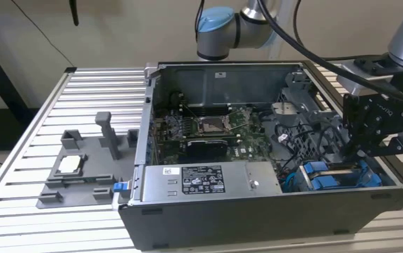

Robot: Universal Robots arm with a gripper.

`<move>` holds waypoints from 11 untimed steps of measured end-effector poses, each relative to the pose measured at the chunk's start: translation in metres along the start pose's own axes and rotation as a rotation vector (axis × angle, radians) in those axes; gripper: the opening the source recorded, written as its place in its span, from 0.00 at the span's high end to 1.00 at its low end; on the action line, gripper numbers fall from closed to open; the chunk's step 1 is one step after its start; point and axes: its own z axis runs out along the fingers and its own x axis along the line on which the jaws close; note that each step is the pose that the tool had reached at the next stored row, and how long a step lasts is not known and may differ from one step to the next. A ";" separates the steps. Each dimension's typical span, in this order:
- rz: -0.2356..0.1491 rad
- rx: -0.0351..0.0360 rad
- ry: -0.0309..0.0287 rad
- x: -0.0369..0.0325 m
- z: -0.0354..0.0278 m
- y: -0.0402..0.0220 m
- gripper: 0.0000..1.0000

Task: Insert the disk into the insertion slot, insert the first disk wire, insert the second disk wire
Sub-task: 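Insert the first disk wire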

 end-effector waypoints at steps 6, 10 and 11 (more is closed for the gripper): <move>0.007 -0.0038 0.0007 -0.0017 0.0022 0.0000 0.81; 0.031 -0.0044 0.0007 -0.0018 0.0024 0.0000 0.81; 0.034 -0.0045 0.0003 -0.0017 0.0021 0.0000 0.81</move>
